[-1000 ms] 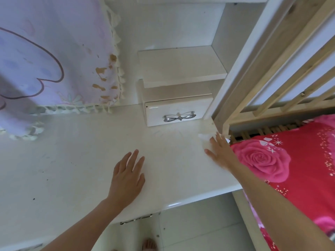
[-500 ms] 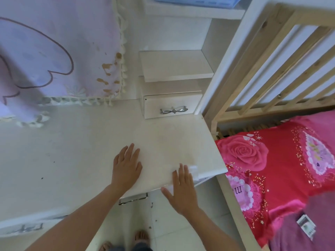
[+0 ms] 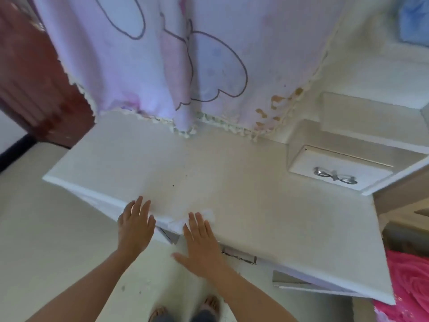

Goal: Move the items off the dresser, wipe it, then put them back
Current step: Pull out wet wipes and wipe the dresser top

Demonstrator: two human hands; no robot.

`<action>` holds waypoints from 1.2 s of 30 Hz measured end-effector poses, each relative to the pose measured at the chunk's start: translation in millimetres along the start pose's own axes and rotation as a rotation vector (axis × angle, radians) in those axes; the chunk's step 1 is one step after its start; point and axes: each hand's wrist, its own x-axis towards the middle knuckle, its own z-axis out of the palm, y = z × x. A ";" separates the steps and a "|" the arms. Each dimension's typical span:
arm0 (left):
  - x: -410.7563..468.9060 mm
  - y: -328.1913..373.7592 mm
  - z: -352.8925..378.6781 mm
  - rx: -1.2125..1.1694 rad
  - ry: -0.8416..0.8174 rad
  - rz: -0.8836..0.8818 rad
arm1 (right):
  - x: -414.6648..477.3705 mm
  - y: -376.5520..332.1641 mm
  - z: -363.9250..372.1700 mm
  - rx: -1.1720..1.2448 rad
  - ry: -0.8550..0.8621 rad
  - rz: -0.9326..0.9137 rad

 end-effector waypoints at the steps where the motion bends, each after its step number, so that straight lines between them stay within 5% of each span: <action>1: -6.0 -13.7 -4.6 -0.005 0.006 -0.062 | 7.8 -11.7 -0.4 -0.030 -0.020 -0.065; 10: -74.9 -126.6 -81.9 -0.065 0.185 -0.432 | 71.9 -96.4 -44.7 -0.135 -0.161 -0.496; 14: -133.4 -179.9 -114.5 -0.097 0.271 -0.571 | 71.4 -175.5 -63.8 -0.063 -0.052 -0.593; 30: -375.1 -330.5 -201.3 -0.157 0.542 -0.876 | -71.4 -469.9 -98.6 0.389 0.031 -0.812; 36: -475.4 -369.2 -216.2 -0.113 0.625 -1.061 | -115.2 -556.7 -82.8 0.286 -0.035 -1.069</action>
